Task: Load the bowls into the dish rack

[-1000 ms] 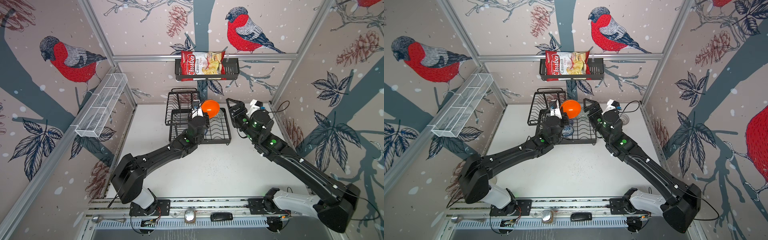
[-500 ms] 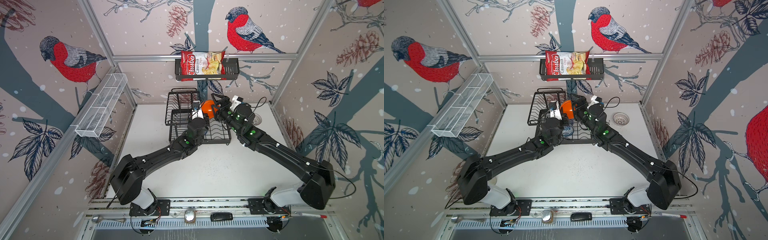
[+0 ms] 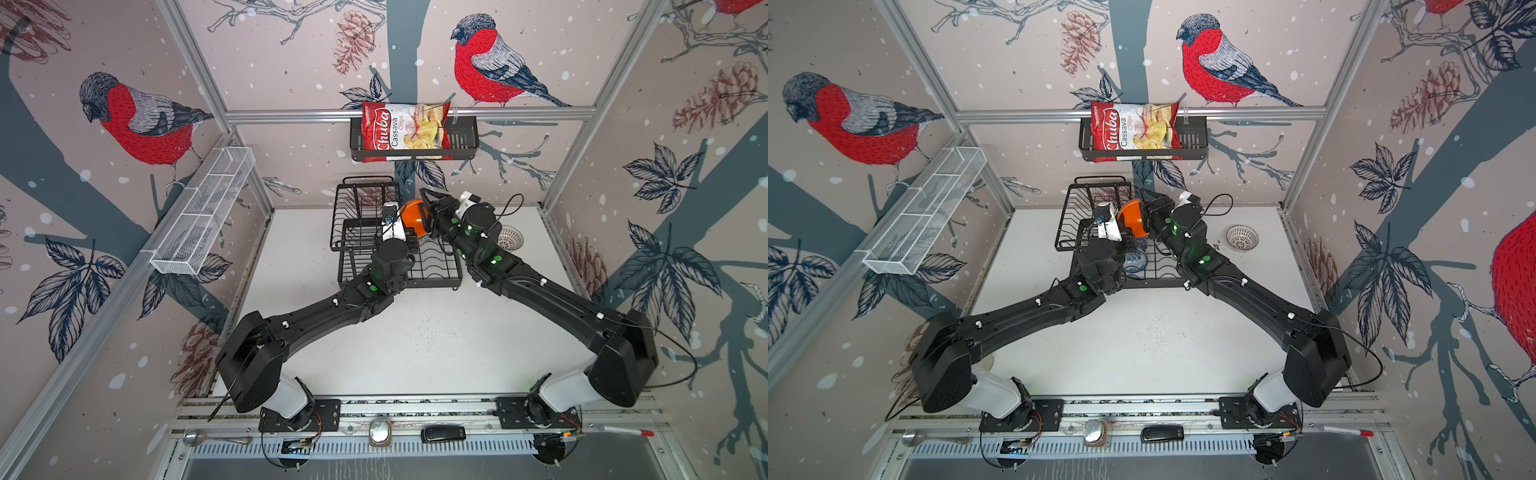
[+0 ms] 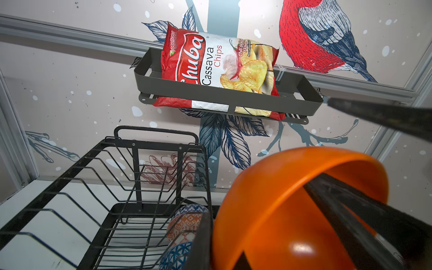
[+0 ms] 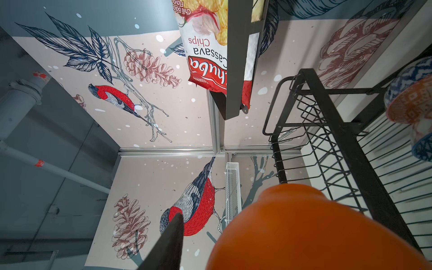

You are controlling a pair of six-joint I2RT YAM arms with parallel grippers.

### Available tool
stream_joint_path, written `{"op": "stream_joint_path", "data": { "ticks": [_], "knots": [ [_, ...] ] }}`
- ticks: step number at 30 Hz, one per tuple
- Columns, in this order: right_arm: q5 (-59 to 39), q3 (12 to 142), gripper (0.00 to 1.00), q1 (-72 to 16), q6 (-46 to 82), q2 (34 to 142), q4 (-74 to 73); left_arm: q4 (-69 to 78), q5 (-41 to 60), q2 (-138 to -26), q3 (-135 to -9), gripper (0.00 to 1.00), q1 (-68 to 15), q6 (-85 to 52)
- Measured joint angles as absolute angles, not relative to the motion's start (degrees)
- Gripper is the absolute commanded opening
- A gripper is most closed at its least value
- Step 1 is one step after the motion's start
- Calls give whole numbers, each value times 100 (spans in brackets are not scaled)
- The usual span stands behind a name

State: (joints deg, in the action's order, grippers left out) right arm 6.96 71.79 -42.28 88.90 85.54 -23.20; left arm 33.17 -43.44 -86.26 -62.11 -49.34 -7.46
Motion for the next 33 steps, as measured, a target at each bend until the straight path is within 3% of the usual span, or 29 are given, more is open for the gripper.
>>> {"op": "stream_joint_path", "data": {
  "ticks": [14,19,25,33],
  "knots": [
    [283,7063,11,-4198,9384,8523,-2469,3339,-4482,-8630,-6154,0,-4936,-650],
    [123,6938,3,-4198,9546,8471,-2694,3299,-4482,-8639,-6154,10,-4936,-659],
    [145,6899,1,-4158,9448,8482,-2781,3273,-4359,-8639,-6154,15,-4947,-617],
    [200,6772,0,-4121,9417,8648,-3094,3271,-4125,-8624,-6176,28,-4956,-620]
  ]
}}
